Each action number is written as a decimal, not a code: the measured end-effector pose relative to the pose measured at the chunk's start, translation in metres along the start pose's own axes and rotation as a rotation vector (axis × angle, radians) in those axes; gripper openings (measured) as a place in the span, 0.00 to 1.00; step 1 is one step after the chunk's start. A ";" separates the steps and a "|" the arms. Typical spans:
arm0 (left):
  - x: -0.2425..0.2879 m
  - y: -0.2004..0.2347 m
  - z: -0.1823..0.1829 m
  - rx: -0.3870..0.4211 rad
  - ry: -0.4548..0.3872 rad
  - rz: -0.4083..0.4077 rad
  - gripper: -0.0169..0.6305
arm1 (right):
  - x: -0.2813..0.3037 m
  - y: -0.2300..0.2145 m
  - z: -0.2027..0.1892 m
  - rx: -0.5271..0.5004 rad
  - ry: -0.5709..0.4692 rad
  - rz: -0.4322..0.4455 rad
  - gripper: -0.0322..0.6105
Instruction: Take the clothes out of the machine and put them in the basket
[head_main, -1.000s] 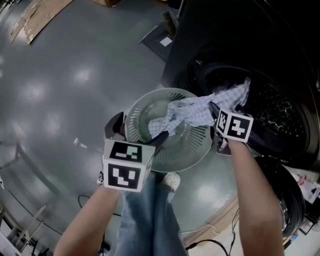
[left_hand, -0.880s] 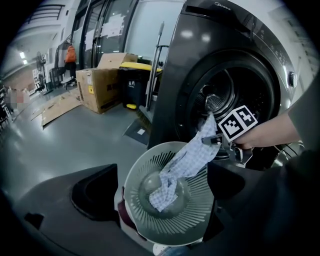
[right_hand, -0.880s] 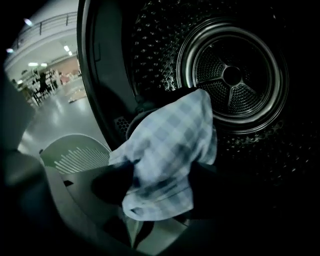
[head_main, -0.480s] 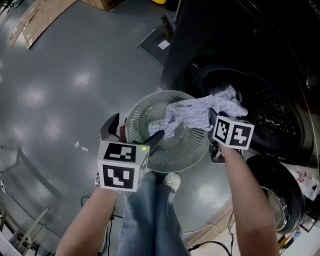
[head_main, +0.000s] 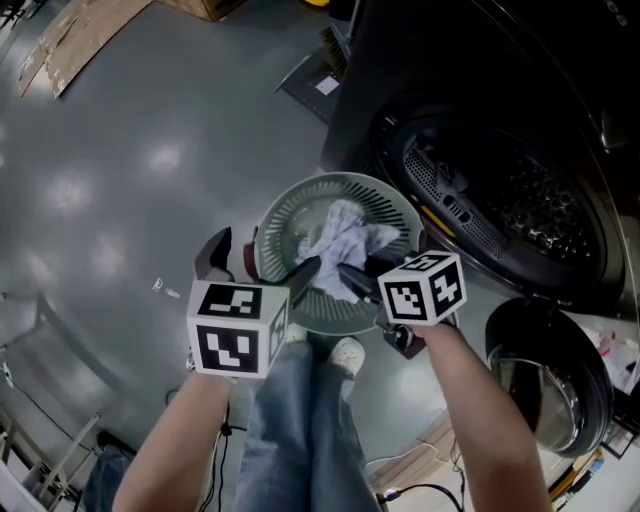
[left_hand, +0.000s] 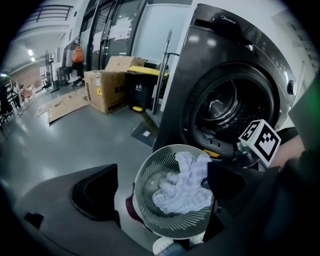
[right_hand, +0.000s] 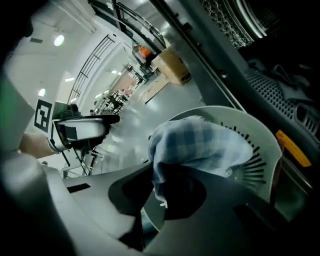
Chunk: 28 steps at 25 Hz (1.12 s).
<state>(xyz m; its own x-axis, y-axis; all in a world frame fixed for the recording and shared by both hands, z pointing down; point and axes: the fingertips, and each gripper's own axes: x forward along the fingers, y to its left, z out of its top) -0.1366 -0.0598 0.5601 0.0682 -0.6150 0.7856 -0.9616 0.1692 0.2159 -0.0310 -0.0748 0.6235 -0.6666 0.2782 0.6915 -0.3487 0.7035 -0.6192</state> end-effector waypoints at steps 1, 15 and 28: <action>-0.001 0.001 -0.001 -0.001 0.001 0.000 0.90 | 0.003 0.006 -0.005 0.003 0.013 0.017 0.11; 0.008 0.009 -0.005 -0.027 -0.010 0.008 0.90 | -0.001 -0.036 0.008 -0.024 -0.059 -0.186 0.72; 0.027 0.006 0.018 -0.004 -0.046 0.010 0.90 | -0.102 -0.143 0.093 -0.219 -0.283 -0.825 0.72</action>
<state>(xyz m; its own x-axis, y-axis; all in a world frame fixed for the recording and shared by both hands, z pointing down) -0.1450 -0.0894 0.5721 0.0460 -0.6480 0.7602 -0.9611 0.1787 0.2105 0.0251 -0.2646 0.6068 -0.4068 -0.5221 0.7496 -0.6747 0.7249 0.1388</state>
